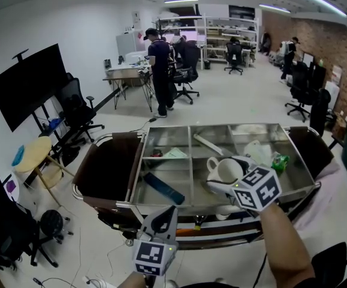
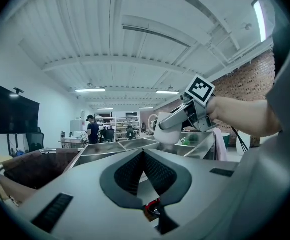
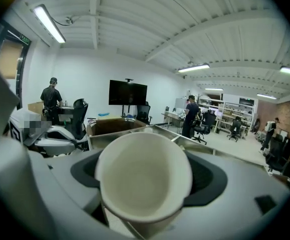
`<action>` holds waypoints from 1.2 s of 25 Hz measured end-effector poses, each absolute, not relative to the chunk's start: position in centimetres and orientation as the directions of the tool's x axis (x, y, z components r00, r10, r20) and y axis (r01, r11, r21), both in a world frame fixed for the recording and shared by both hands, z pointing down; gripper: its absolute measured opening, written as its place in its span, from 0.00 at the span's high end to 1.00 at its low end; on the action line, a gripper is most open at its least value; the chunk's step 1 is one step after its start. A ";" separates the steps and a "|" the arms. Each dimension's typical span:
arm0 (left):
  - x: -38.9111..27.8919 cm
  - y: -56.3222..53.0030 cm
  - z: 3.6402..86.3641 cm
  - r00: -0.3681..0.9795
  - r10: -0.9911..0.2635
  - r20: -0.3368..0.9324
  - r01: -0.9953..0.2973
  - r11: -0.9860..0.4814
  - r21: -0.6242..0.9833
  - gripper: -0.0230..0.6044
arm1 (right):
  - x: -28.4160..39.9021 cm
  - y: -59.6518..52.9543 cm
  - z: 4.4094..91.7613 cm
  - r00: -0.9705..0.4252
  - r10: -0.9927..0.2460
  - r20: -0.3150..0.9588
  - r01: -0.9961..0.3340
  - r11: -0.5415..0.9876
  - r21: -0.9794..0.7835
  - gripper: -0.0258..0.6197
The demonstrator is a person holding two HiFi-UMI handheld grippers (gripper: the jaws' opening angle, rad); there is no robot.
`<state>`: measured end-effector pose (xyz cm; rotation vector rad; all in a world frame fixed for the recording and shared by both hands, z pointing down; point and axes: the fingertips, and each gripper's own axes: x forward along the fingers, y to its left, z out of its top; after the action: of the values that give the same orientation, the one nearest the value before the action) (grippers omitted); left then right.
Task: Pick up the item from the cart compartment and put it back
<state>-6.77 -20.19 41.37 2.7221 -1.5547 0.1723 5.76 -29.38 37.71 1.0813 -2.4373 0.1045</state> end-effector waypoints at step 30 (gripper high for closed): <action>-2.8 -17.3 42.0 0.576 -0.810 0.114 -0.809 -0.584 -0.062 0.96 | 9.3 -14.4 41.7 -0.601 -0.682 0.416 -0.745 0.667 0.017 0.26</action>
<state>-2.79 -17.27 42.03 2.7909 -1.4335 0.2044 9.31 -14.42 41.69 1.1205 -2.4946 0.2220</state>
